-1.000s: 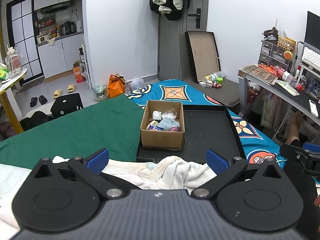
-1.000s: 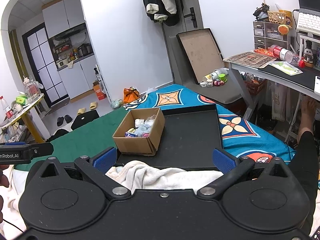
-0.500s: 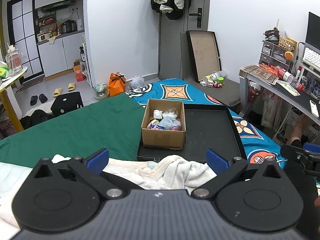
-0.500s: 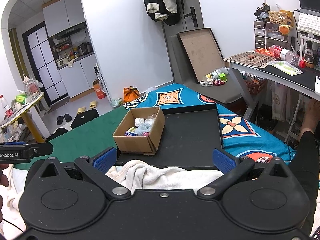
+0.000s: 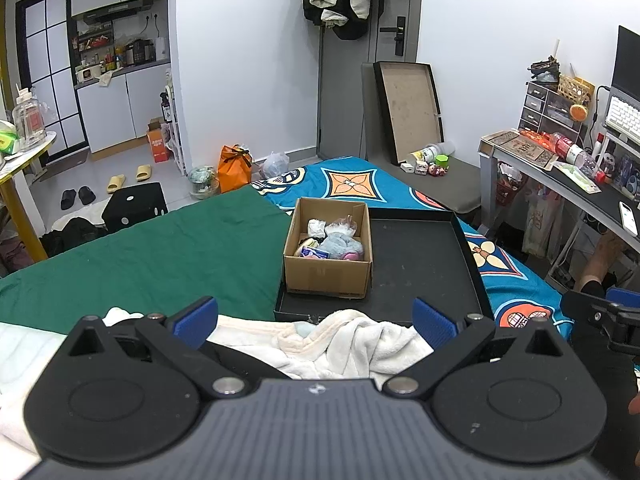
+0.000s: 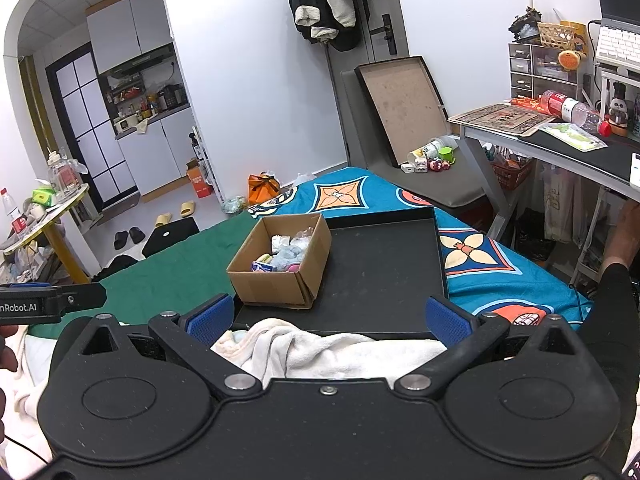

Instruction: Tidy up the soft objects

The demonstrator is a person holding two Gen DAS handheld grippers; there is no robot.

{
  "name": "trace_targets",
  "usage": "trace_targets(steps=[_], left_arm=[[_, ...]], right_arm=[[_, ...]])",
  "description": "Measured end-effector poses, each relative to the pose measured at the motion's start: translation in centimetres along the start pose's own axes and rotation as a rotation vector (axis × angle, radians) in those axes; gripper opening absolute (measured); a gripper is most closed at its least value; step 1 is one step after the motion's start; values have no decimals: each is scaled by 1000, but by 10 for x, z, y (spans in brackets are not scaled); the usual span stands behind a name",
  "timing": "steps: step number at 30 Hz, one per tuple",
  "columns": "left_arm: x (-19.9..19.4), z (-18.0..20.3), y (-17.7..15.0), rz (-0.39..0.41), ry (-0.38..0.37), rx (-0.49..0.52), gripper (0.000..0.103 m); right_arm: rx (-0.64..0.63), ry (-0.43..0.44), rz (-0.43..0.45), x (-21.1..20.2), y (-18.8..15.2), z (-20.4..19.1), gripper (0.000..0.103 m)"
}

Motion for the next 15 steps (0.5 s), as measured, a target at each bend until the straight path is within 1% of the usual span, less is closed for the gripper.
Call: trace_targets(steps=[15], left_arm=[[0,1,-2,-3,-12,1,102]], right_arm=[[-1,2,0,0,0,0,103]])
Point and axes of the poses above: each gripper's, at about its wrist camera, not at the fingertips, and x roughly the way its jaws point, z to its right, y to its top, the point moved 2 cm from there along x, roughly the way its jaws point, and after that the axes turned 3 degrees about y, right-handed, at the moved point
